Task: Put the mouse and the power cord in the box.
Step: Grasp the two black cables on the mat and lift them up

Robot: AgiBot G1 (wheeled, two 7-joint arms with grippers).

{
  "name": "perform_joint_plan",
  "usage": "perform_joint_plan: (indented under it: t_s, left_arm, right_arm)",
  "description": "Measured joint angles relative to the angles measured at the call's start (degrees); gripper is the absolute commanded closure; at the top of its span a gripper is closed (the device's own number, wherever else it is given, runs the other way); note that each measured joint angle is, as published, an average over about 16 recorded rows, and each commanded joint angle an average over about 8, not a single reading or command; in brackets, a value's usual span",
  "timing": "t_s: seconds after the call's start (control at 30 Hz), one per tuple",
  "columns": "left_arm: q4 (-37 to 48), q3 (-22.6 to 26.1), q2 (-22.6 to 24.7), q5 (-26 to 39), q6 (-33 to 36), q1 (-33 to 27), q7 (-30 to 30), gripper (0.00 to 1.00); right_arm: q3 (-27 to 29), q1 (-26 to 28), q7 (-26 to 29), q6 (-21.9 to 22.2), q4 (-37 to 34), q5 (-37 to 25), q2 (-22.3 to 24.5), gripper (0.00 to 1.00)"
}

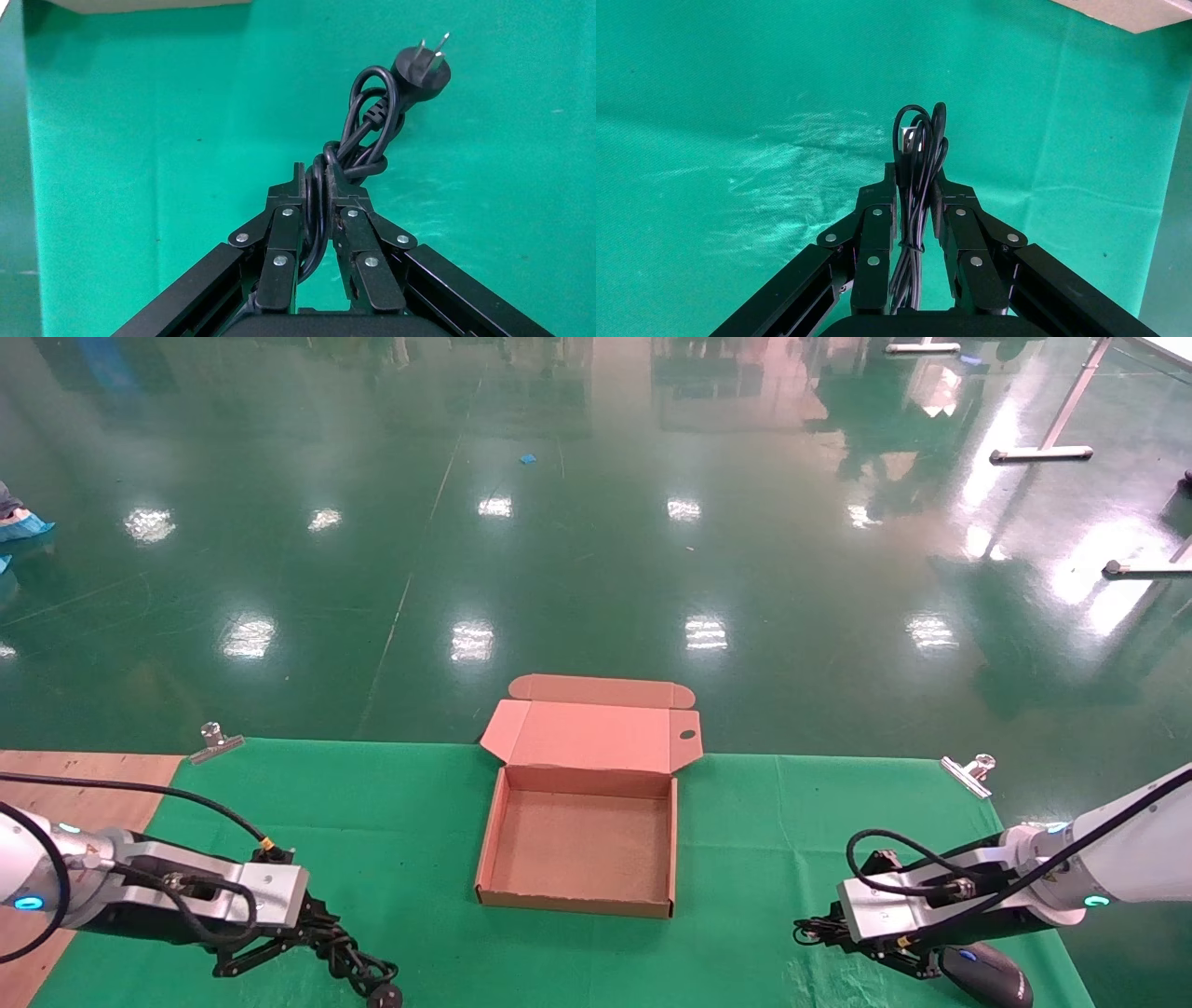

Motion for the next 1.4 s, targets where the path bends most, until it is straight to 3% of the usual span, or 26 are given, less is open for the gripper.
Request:
perform_joint_plan:
  t_s: [0.5, 0.87, 1.4]
  left_arm:
    - [0.14, -0.57, -0.18, -0.84, 5.08, -4.52, -2.43, 1.00]
    - [-0.13, -3.14, 2.50, -4.54, 5.83, -10.69, -7.94, 1.00]
    - [-1.87, -5.96, 9.48, -8.42, -5.75, -17.73, -11.33, 1.00]
  right_arm:
    - [1.15, 5.19, 0.73, -4.34, 1.60, 1.67, 0.93, 1.00]
    - [2.54, 11.82, 4.68, -6.91, 5.51, 3.65, -1.85, 1.00]
    - [3.60, 19.19, 10.61, -2.94, 8.94, 5.02, -9.71, 1.00]
